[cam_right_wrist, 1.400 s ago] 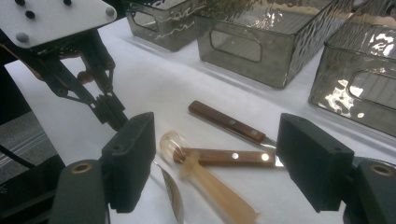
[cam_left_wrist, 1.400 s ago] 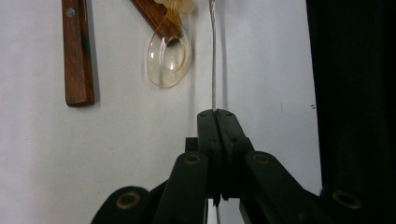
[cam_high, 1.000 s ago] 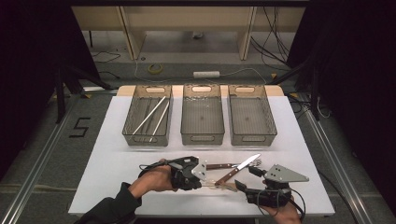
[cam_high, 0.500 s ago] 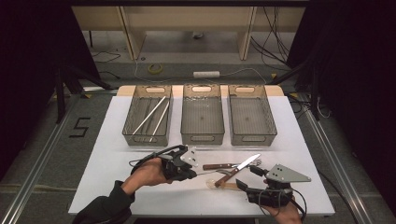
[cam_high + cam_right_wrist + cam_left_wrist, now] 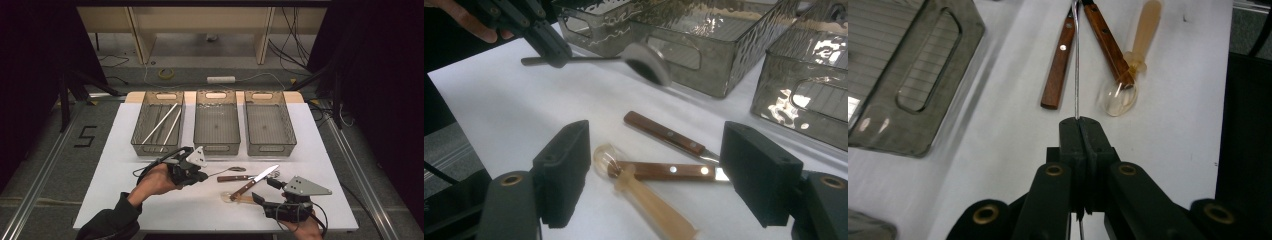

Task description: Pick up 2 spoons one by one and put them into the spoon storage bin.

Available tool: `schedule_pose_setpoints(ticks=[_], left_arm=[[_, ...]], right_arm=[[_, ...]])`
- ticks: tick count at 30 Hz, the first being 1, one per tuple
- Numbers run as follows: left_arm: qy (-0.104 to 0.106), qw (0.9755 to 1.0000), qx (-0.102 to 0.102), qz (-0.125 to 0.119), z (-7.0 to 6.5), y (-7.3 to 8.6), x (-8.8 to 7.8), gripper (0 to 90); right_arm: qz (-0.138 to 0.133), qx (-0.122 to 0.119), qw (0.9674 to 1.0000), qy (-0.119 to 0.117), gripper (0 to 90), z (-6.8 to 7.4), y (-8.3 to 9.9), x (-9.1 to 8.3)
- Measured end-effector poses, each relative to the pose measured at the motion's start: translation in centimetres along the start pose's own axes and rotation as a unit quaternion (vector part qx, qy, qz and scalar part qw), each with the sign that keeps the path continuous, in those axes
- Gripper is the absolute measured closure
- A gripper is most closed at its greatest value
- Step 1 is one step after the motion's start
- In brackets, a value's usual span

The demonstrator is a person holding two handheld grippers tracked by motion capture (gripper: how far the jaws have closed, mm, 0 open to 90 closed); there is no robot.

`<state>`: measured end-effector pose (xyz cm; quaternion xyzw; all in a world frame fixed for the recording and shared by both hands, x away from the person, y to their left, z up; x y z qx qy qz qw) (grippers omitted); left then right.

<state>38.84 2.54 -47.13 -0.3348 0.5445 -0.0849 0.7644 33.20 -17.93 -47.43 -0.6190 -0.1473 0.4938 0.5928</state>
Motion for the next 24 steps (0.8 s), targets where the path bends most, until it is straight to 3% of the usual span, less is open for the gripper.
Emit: schedule_pose_setpoints(ticks=[15, 24], left_arm=[[-0.028, 0.9985, -0.045, -0.017, 2.1, -0.4, -0.6, 89.1], [-0.042, 0.997, -0.061, -0.021, 3.6, -0.6, -0.9, 89.1]], right_arm=[[0.002, 0.002, 1.0, 0.0, 29.6, 0.0, 0.1, 0.1], [0.002, 0.004, 1.0, -0.001, 29.6, 0.0, 0.1, 0.1]])
Point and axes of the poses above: each handheld gripper's, and its own axes: x roughly forward along the jaws, y roughly out of its underside, z roughly to its left, the point moved 9 cm from there along x, roughly forward along the jaws, and after that the axes turned 11 degrees about -y, right-handed, at the moved point
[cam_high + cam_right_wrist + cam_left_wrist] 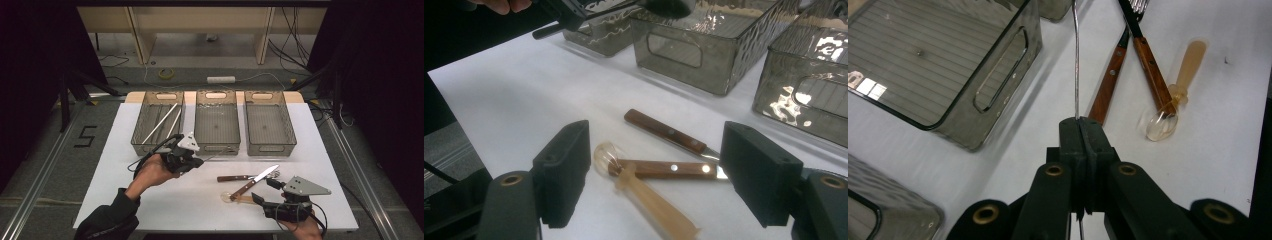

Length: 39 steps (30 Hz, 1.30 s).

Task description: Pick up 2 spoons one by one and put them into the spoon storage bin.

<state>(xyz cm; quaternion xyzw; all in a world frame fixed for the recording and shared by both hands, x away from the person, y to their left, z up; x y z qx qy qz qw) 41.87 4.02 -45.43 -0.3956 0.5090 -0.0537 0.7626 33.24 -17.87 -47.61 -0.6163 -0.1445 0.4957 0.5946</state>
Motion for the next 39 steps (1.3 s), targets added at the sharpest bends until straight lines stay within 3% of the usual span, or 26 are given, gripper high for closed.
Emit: schedule_pose_setpoints(ticks=[22, 39], left_arm=[[-0.023, 0.9995, -0.023, -0.008, 2.0, -1.2, 0.1, 89.2], [-0.051, 0.9957, -0.073, -0.023, 5.3, -3.7, 0.7, 89.2]], right_arm=[[0.0, 0.0, 1.0, -0.001, 29.6, 0.0, 0.0, 0.0], [0.001, 0.0, 1.0, -0.001, 29.6, 0.1, 0.1, -0.1]])
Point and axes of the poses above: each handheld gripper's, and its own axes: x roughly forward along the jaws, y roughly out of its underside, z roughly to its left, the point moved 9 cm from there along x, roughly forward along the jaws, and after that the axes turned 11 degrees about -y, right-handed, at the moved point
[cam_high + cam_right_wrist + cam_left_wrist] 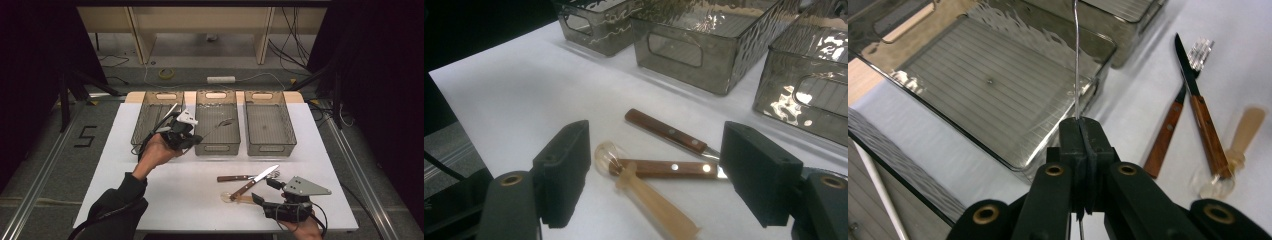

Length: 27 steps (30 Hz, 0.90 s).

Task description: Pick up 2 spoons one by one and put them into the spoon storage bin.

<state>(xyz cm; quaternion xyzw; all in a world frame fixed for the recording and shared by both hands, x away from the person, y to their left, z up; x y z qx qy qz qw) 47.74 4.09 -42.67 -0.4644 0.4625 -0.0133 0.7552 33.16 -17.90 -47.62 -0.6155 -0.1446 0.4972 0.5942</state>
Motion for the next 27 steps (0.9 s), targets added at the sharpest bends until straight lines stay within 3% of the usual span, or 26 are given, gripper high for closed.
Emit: schedule_pose_setpoints(ticks=[7, 17, 27], left_arm=[[-0.013, 0.9993, -0.034, -0.006, 1.6, -1.3, 0.9, 89.1], [-0.038, 0.9971, -0.066, -0.004, 3.5, -2.5, 2.6, 89.1], [-0.049, 0.9943, -0.094, -0.007, 3.8, -4.2, 4.6, 89.1]], right_arm=[[0.0, 0.004, 1.0, -0.001, 29.6, 0.0, 0.0, 0.0], [-0.002, -0.001, 1.0, 0.0, 29.6, -0.1, 0.0, -0.1], [0.0, 0.0, 1.0, -0.003, 29.6, 0.1, 0.0, -0.1]])
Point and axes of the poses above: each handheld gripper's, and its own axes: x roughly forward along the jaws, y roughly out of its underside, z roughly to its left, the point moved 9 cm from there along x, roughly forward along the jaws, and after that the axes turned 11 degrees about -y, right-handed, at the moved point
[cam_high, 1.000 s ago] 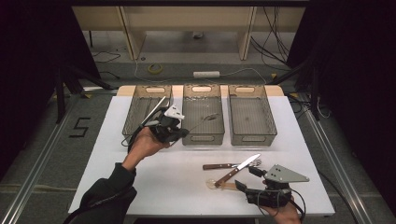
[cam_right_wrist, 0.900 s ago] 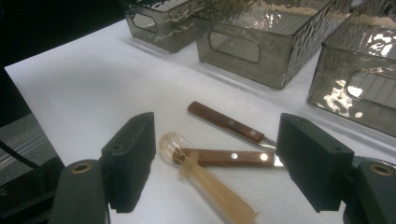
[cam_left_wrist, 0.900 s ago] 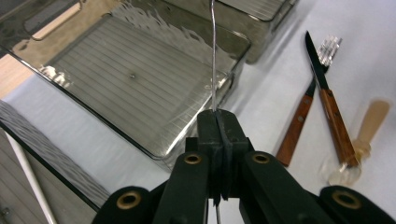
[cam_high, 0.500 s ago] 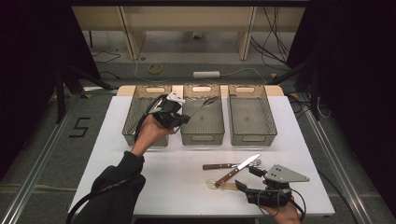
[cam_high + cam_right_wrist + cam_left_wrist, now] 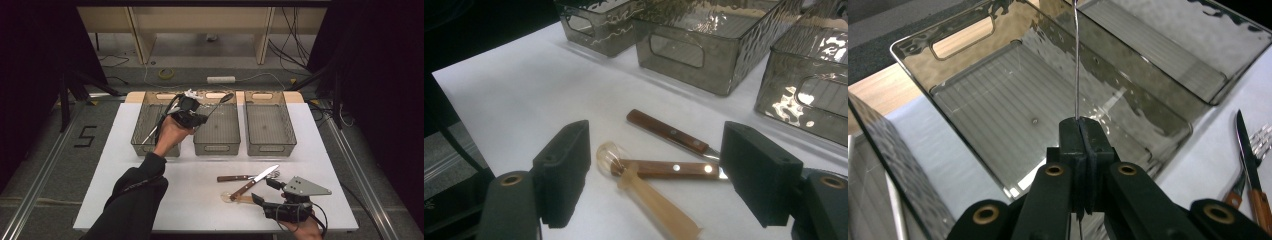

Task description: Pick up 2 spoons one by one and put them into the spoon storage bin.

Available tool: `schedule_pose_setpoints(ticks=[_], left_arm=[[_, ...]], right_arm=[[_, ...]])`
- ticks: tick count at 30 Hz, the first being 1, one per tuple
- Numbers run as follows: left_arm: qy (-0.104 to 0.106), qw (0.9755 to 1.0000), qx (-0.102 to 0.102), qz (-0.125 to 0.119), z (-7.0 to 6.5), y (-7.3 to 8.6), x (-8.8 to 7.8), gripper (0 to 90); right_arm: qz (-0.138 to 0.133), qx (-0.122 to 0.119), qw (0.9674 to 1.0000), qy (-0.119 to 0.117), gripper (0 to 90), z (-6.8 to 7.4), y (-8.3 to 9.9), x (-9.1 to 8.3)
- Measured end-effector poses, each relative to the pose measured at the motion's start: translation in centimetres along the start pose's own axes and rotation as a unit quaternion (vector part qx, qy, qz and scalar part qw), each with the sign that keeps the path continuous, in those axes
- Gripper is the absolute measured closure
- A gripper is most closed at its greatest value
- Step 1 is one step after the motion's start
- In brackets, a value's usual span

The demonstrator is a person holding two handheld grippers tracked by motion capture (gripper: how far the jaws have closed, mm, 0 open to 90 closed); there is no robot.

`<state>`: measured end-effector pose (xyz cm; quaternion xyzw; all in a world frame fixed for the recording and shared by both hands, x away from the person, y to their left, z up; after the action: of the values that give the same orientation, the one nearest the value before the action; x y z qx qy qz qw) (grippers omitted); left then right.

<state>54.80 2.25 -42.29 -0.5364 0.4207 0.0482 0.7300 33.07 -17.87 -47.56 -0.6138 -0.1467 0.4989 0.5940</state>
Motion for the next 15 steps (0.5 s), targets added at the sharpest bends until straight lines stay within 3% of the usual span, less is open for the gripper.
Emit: schedule_pose_setpoints(ticks=[5, 15], left_arm=[[-0.008, 0.9996, -0.027, 0.006, 0.3, -0.2, 1.3, 89.1], [-0.017, 0.9985, -0.046, 0.025, 0.2, -0.1, 3.6, 89.1]], right_arm=[[-0.002, 0.002, 1.0, -0.001, 29.6, -0.1, 0.1, -0.1], [-0.004, 0.002, 1.0, -0.002, 29.6, -0.1, 0.0, -0.1]])
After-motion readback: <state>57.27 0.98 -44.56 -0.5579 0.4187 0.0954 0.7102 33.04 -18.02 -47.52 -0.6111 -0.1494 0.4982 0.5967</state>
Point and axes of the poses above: each handheld gripper's, and its own axes: x roughly forward along the jaws, y roughly out of its underside, z roughly to its left, the point moved 9 cm from there along x, roughly forward along the jaws, and after that the axes turned 11 degrees about -y, right-handed, at the moved point
